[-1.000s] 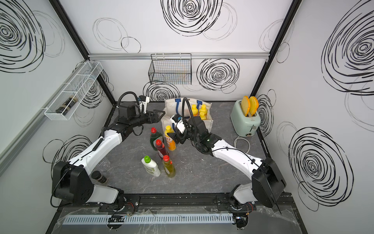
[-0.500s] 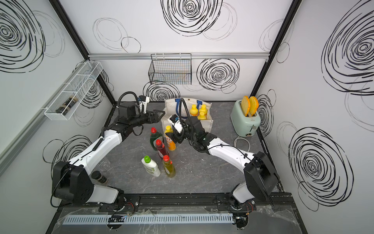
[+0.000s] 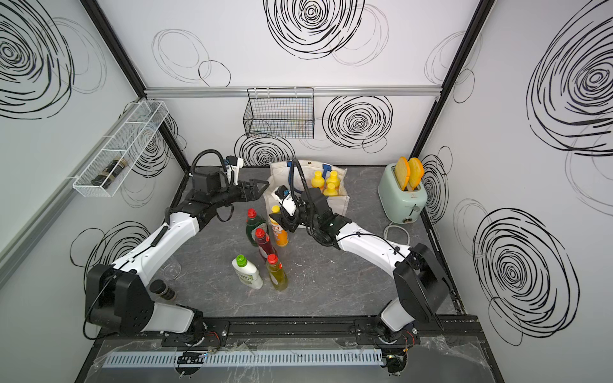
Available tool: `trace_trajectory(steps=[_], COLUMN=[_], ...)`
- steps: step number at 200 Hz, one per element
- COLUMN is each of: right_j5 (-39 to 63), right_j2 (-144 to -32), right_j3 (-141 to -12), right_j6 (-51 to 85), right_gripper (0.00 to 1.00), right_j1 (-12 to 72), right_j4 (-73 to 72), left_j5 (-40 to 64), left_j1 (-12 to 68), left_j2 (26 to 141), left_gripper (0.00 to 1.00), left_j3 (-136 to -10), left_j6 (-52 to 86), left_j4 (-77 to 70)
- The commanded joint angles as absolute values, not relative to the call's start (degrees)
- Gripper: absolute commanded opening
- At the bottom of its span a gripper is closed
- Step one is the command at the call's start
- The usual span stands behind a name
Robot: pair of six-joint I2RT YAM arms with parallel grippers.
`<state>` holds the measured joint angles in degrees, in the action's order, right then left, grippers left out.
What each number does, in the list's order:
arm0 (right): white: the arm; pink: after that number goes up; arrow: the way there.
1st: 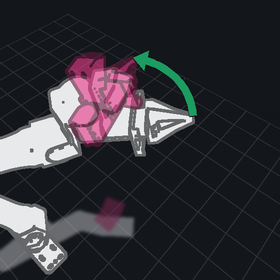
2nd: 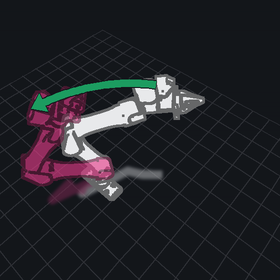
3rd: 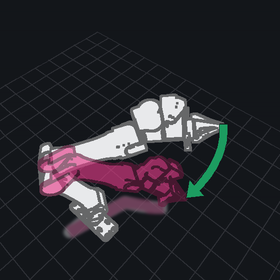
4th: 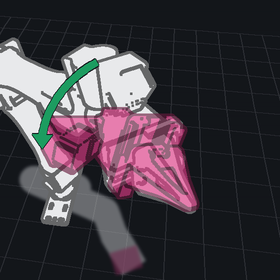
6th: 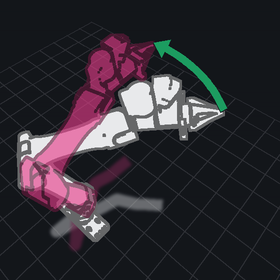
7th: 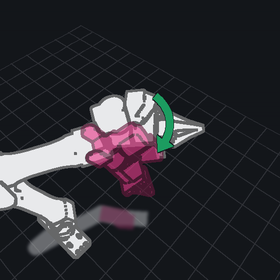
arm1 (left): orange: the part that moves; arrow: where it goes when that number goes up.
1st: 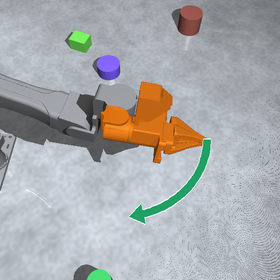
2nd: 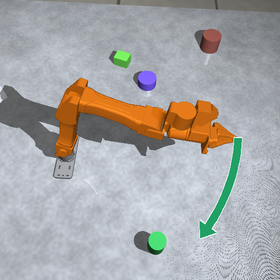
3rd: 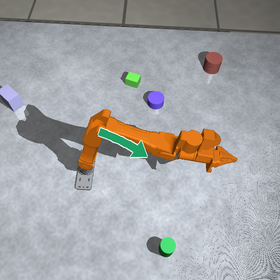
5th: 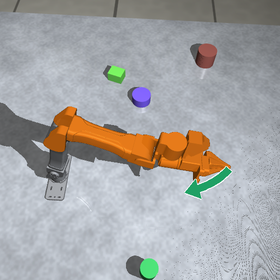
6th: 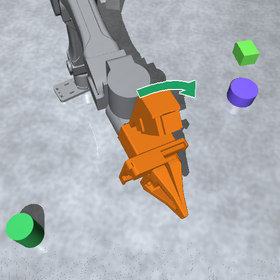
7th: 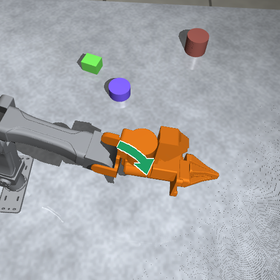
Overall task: Pack dish soap into the shopping bag
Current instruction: Pick up the bottle of dish soap at the center of the board.
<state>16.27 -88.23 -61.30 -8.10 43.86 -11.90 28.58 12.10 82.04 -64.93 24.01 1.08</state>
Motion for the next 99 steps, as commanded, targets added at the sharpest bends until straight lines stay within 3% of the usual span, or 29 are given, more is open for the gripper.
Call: trace_trajectory(steps=[1,48,99], right_j5=[17.22,15.84,12.42], right_j2=[-89.17,-88.7,-89.44], right_j3=[-63.56,-63.63,-64.81], right_j6=[-9.05,-9.78,-12.22], right_gripper=[0.57,0.47,0.44], right_j1=[44.28,44.54,45.64], right_j4=[-13.57,-13.04,-10.04], left_j5=[29.71,29.63,29.64], left_j1=[11.59,11.6,11.69], left_j2=[80.77,80.84,80.92], left_gripper=[0.96,0.96,0.96], left_j3=[-65.83,-65.74,-65.75], left_j6=[23.78,23.83,23.75], left_j4=[-1.51,-1.65,-1.5])
